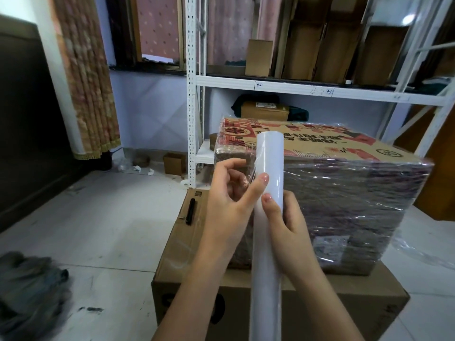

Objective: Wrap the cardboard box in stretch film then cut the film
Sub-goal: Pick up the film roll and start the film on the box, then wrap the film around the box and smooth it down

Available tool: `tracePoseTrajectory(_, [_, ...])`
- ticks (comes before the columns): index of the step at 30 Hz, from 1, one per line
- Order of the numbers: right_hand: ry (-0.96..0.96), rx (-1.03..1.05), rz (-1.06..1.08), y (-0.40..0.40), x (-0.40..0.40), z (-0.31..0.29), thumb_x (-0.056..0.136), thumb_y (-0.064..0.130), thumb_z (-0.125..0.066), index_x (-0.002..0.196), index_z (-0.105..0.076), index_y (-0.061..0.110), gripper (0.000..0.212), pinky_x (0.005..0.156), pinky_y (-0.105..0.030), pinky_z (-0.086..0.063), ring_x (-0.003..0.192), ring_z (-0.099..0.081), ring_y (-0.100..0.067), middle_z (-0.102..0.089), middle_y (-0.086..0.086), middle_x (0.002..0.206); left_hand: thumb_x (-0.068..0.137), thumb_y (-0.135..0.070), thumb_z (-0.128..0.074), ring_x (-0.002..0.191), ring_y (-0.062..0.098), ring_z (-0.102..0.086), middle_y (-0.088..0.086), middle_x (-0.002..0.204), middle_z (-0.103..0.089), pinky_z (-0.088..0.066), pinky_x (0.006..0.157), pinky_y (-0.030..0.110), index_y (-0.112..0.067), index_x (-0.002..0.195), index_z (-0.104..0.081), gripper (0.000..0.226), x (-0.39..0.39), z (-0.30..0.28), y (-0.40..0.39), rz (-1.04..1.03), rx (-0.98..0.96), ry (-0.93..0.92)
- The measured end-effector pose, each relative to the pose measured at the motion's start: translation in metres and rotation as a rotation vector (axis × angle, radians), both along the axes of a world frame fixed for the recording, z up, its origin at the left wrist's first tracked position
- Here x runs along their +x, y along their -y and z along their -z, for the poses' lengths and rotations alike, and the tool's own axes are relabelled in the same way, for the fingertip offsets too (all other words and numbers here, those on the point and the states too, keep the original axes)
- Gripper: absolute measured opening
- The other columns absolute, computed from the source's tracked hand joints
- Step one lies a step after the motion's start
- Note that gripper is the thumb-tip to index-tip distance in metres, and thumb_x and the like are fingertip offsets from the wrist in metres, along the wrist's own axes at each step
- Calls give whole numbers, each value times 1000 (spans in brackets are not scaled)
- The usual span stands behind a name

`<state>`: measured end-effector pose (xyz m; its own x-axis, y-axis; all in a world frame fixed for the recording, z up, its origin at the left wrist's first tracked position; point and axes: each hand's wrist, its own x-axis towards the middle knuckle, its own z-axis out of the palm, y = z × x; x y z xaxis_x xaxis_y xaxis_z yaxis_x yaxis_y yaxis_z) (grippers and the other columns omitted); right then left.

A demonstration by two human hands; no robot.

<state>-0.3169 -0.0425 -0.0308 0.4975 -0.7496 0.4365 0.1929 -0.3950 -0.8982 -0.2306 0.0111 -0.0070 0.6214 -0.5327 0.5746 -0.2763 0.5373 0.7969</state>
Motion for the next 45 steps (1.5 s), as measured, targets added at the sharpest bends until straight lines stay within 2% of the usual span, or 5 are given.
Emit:
tracePoseTrajectory(10, [-11, 23, -4, -4, 6, 4, 81, 51, -50, 99, -53, 24, 32, 63, -20, -52, 74, -61, 0, -61, 7, 86, 93, -30, -53, 65, 3, -54, -9, 75, -57, -46, 60, 21, -27, 86, -53, 7, 9, 1, -2, -203, 51, -18])
tracePoseTrajectory(15, [-5, -1, -14, -4, 8, 4, 84, 53, -51, 103, -56, 22, 37, 66, -14, -49, 80, -61, 4, -64, 9, 88, 70, -54, -61, 84, 2, -57, -11, 94, -57, -52, 71, 22, -41, 114, -54, 46, 10, -8, -5, -3, 122, 3])
tracePoseTrajectory(19, [-4, -13, -4, -5, 9, 3, 84, 53, -49, 100, -55, 20, 36, 62, -12, -47, 73, -59, 6, -61, 9, 84, 78, -34, -68, 80, -1, -55, -15, 92, -62, -53, 72, 22, -35, 105, -67, 26, 15, -7, -6, -169, 124, 112])
tracePoseTrajectory(34, [-82, 38, -14, -2, 11, 12, 76, 53, -50, 99, -53, 29, 33, 63, -22, -50, 77, -63, -2, -63, 12, 85, 58, -30, -74, 59, 7, -60, -5, 67, -68, -52, 53, 25, -19, 75, -69, 21, 33, -8, -14, -6, 51, -274])
tracePoseTrajectory(45, [-179, -57, 50, 0, 23, 2, 70, 60, -51, 94, -45, 34, 36, 59, -18, -50, 77, -61, 8, -60, 14, 88, 79, -22, -66, 68, 15, -63, 0, 72, -67, -52, 57, 32, -13, 80, -62, 10, 59, -7, 7, -40, -8, -343])
